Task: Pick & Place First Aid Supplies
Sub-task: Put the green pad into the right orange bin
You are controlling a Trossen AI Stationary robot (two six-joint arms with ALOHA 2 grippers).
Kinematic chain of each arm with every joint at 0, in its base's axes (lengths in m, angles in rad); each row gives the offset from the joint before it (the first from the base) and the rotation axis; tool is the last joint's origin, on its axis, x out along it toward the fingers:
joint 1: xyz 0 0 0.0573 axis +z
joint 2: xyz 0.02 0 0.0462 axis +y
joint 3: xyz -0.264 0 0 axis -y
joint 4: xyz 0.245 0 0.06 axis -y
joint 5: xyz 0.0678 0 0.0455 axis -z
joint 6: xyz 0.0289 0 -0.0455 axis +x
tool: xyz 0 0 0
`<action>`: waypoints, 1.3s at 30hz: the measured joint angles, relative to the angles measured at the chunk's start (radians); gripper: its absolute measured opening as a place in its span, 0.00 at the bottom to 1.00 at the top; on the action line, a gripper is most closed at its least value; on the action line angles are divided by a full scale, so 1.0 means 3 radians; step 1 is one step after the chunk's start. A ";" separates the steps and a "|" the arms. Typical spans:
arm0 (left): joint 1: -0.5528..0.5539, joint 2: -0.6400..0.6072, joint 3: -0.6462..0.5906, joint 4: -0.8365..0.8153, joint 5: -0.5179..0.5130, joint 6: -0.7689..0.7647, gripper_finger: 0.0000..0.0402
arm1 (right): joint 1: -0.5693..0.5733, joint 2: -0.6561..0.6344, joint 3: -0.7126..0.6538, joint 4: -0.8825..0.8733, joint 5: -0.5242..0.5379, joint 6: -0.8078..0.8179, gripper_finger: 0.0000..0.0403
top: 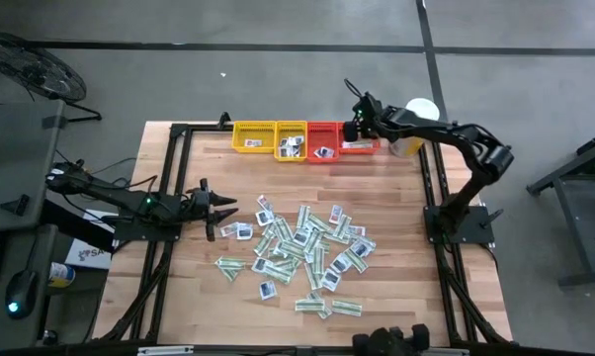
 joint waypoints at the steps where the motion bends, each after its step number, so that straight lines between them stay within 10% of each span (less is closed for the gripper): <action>1: 0.0000 0.0000 0.0000 0.0000 0.0000 0.0000 0.32 | 0.0000 0.0014 0.0000 -0.0001 0.0016 0.0002 0.00; 23: 0.0000 0.0000 0.0000 -0.0001 0.0000 -0.0001 0.32 | 0.0013 0.0000 -0.0001 0.0158 -0.0628 0.0024 0.31; 39: 0.0000 0.0000 0.0000 0.0000 0.0000 -0.0001 0.32 | 0.0599 -0.0691 -0.0001 -0.0443 -0.0779 0.0018 0.33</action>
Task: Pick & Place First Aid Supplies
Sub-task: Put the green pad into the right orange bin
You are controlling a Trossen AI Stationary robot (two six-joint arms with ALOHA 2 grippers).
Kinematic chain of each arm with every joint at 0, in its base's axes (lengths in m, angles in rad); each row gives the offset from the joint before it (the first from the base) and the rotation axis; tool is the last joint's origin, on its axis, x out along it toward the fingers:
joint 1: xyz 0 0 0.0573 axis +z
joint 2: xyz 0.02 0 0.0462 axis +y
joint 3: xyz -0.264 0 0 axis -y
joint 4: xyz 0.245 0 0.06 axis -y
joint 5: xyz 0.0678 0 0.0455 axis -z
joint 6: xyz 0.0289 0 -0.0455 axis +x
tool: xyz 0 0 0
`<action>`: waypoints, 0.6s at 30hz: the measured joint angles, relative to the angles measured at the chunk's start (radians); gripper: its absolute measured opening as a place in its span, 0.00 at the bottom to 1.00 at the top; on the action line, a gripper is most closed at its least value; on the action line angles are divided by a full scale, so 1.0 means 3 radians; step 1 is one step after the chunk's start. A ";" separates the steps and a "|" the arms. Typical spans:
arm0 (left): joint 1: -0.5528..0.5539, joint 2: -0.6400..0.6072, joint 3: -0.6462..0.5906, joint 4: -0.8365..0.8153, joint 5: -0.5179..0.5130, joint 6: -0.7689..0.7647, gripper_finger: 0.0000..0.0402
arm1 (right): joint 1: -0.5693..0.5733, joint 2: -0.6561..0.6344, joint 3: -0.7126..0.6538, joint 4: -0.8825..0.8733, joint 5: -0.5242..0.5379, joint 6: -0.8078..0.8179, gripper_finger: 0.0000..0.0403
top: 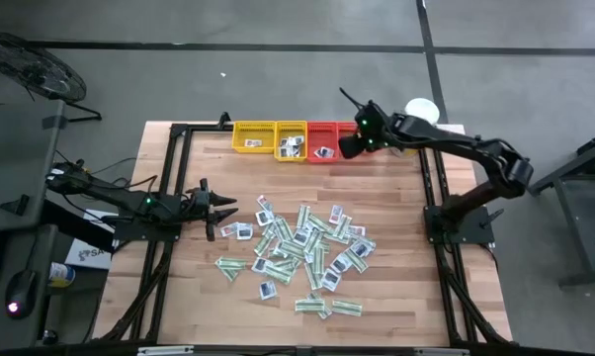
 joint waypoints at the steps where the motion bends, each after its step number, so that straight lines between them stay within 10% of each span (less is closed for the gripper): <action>1: 0.0000 0.0000 0.0000 0.0000 0.0000 -0.0001 0.32 | 0.0056 -0.0033 0.0000 -0.0048 -0.0004 0.0005 0.33; 18: 0.0000 0.0000 0.0000 0.0000 0.0000 -0.0001 0.32 | 0.0973 -0.0124 0.0000 -0.0287 -0.0215 -0.0125 0.33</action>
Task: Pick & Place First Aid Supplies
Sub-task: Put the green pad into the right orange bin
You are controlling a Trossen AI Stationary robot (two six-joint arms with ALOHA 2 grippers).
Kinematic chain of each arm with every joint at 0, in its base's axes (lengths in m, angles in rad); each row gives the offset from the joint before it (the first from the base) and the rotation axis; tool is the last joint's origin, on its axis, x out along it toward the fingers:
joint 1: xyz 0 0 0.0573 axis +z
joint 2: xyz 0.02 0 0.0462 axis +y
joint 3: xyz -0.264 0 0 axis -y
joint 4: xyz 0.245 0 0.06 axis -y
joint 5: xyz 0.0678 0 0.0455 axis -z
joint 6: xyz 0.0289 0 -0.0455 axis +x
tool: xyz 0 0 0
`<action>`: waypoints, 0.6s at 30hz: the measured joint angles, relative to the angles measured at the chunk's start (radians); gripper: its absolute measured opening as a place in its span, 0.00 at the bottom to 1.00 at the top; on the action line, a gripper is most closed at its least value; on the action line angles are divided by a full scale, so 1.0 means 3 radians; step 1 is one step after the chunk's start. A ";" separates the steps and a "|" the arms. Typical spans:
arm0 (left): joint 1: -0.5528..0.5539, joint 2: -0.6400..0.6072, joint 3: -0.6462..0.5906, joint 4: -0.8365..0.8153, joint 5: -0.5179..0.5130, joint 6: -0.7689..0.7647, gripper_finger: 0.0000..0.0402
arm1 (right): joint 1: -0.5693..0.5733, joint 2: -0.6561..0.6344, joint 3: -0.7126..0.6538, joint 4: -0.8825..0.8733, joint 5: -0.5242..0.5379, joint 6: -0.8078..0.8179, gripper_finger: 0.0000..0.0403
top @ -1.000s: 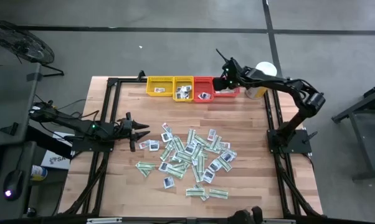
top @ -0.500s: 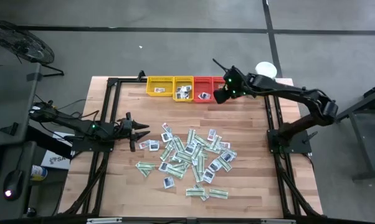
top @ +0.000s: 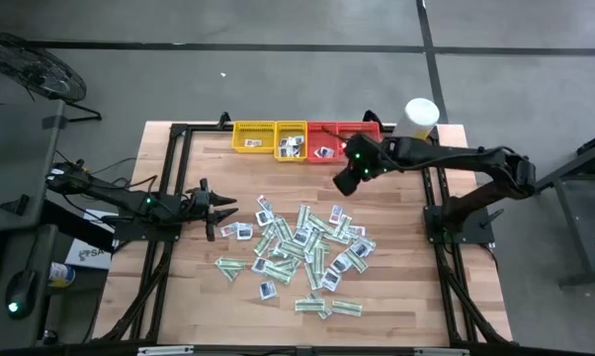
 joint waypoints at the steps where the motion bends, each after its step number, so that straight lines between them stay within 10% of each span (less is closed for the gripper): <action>1: 0.0000 0.0000 0.0000 0.0001 0.0000 0.0000 0.32 | 0.0056 0.0007 0.0000 -0.0001 0.0005 -0.0088 0.33; 18: 0.0000 0.0001 0.0000 0.0000 0.0000 0.0000 0.32 | 0.0599 0.0026 -0.0936 0.0953 0.0195 -0.0572 0.33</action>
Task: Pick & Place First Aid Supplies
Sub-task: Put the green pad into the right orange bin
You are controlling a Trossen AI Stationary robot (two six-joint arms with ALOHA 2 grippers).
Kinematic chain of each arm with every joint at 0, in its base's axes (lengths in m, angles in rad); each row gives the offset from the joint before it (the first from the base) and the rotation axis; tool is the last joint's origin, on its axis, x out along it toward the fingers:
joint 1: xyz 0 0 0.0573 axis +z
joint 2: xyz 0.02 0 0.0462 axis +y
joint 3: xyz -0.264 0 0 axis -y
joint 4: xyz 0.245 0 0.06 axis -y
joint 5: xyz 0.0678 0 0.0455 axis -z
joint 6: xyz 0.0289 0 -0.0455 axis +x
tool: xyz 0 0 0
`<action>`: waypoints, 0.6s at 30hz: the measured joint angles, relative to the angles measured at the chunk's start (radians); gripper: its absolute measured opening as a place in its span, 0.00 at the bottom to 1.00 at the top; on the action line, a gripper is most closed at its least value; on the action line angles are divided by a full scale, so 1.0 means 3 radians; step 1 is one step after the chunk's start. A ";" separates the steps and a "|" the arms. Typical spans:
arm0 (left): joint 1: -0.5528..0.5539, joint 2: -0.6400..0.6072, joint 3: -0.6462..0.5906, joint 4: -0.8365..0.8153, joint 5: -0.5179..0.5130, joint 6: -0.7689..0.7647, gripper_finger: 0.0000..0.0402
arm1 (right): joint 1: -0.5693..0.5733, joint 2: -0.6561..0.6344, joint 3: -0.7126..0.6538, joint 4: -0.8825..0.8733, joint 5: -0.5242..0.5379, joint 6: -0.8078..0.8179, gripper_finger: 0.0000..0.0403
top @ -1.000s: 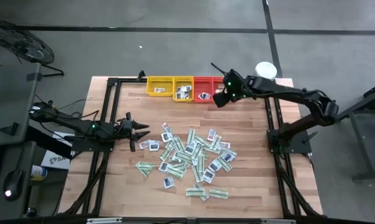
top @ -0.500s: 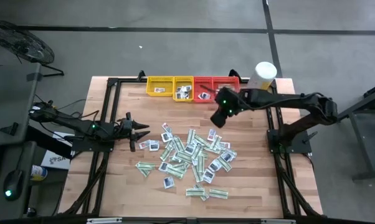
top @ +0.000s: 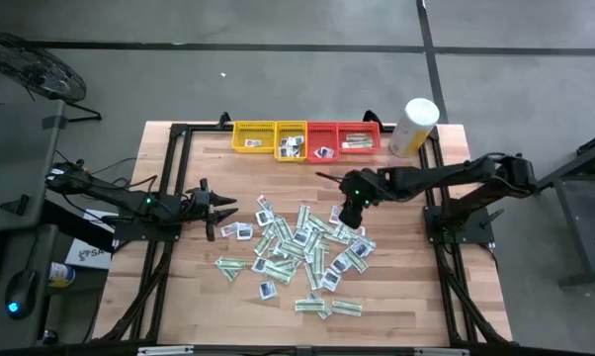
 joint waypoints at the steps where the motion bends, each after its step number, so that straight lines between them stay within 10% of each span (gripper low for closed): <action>1: 0.0000 -0.0001 0.0000 0.0000 0.0001 0.0000 0.32 | 0.0015 0.0000 -0.0070 0.0133 0.0003 -0.0002 0.33; 18: 0.0000 -0.0001 0.0000 0.0000 0.0000 0.0000 0.32 | 0.0031 0.0000 -0.0997 0.1454 0.0222 -0.0223 0.33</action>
